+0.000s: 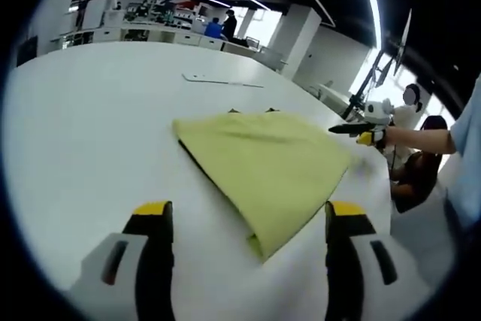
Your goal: Fold the garment on the visible template until the final outline fits inside the template.
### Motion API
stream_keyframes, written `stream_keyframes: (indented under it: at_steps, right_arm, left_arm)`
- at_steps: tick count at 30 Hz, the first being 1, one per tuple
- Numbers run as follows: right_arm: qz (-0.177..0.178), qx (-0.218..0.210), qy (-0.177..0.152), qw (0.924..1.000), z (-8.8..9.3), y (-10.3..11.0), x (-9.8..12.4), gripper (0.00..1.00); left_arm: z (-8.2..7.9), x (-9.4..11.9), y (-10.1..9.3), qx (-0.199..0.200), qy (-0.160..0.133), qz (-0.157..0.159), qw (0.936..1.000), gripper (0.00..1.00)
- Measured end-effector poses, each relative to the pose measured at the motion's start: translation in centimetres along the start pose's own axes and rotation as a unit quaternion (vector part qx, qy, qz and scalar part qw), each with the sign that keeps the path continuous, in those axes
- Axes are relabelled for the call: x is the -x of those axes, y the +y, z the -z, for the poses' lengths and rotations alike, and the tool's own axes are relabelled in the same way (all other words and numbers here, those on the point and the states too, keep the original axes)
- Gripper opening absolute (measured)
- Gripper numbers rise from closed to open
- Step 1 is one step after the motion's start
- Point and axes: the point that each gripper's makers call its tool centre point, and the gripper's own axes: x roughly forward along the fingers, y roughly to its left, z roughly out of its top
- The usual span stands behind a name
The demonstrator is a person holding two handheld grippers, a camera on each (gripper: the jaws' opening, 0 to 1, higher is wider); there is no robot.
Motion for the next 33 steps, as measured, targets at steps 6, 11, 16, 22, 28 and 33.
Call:
stream_keyframes:
  at_steps: [6, 11, 16, 22, 28, 33]
  right_arm:
    - [0.008, 0.005, -0.002, 1.0000, 0.8, 0.6, 1.1, 0.85]
    - [0.006, 0.004, 0.001, 1.0000, 1.5, 1.3, 1.7, 0.79]
    - [0.008, 0.014, 0.006, 0.9999, 2.3, 1.6, 2.0, 0.63]
    - [0.008, 0.011, 0.014, 0.9998, 3.1, 1.8, 2.0, 0.57]
    - [-0.003, 0.012, 0.020, 0.9997, 3.6, 2.4, 2.2, 0.45]
    - [-0.002, 0.014, 0.031, 0.9994, 4.3, 2.5, 2.3, 0.36]
  left_arm:
    - [0.9, 0.5, -0.6, -0.005, 0.001, 0.000, 1.0000, 0.77]
    - [1.4, 0.6, -1.3, -0.023, 0.002, 0.004, 0.9997, 0.72]
    - [2.2, 0.6, -1.8, -0.035, 0.009, 0.008, 0.9993, 0.66]
    - [2.5, 0.5, -2.6, -0.039, 0.011, 0.025, 0.9989, 0.50]
    - [2.7, 0.5, -2.6, -0.035, 0.012, 0.025, 0.9990, 0.40]
    - [3.1, 0.5, -2.4, -0.027, 0.016, 0.025, 0.9992, 0.32]
